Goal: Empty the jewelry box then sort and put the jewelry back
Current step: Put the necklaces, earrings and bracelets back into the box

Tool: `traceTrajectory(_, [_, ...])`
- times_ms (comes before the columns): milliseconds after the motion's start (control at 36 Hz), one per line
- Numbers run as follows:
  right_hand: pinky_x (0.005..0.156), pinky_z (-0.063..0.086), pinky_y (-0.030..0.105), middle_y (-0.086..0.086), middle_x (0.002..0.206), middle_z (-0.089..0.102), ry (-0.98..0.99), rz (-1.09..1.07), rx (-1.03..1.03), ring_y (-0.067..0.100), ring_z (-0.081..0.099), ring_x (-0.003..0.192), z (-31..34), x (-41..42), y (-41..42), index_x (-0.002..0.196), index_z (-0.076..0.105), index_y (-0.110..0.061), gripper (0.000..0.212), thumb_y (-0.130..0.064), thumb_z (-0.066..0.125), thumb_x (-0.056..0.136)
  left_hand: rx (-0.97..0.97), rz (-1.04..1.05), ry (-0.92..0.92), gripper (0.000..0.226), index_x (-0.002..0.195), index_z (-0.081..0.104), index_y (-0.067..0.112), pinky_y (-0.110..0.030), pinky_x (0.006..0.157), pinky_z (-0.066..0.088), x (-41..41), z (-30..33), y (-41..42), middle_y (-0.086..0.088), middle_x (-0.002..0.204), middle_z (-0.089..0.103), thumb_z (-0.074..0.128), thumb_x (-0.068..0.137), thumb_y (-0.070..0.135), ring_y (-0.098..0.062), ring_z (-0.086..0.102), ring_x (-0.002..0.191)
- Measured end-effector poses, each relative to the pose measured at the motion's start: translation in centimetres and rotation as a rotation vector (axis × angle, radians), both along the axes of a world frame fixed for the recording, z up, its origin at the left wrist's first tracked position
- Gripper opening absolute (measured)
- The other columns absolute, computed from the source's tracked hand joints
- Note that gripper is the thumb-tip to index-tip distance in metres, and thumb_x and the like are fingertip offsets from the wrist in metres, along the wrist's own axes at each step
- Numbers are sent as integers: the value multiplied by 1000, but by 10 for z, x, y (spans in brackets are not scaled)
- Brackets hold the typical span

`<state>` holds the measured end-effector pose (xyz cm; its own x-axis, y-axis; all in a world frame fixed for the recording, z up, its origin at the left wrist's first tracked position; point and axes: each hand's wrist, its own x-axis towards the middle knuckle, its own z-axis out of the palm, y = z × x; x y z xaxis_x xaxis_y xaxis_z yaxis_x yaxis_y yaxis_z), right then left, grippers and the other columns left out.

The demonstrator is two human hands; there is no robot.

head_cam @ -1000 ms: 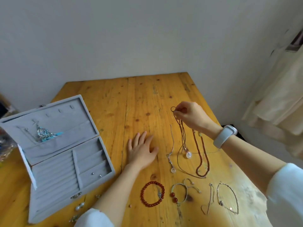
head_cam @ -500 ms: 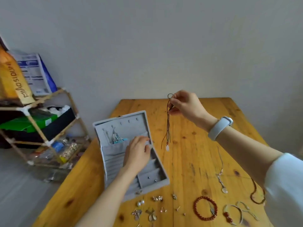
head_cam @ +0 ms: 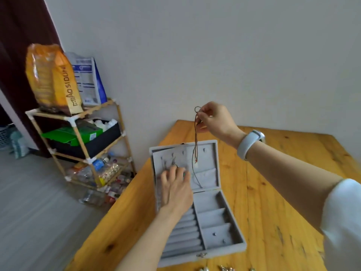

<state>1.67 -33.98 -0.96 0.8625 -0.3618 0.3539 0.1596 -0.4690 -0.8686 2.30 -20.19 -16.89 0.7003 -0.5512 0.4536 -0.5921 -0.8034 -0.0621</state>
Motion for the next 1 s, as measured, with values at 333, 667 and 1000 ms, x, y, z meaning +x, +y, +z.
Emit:
traceTrajectory(333, [60, 58, 34, 10, 72, 57, -118, 86, 236, 25, 63, 59, 17, 9, -2, 77, 47, -7, 16, -3, 44, 92, 88, -30, -31, 23, 82, 70, 15, -52, 100, 20, 1, -15, 0, -7, 121, 61, 75, 60, 20, -30, 48, 123])
traceTrajectory(667, [60, 59, 30, 11, 75, 58, -160, 82, 269, 23, 64, 61, 24, 5, -2, 77, 48, -10, 17, -5, 45, 93, 75, -106, 125, 24, 101, 66, 19, -54, 111, 4, 2, -2, 3, -5, 146, 38, 48, 88, 29, -27, 13, 142])
traceTrajectory(1000, [60, 59, 31, 10, 77, 59, -122, 84, 261, 23, 64, 63, 20, 3, -5, 79, 48, -10, 15, -7, 45, 94, 80, -101, 214, 35, 114, 59, 21, -52, 113, -5, 3, 5, -2, 0, 155, 15, 31, 95, 34, -21, -9, 143])
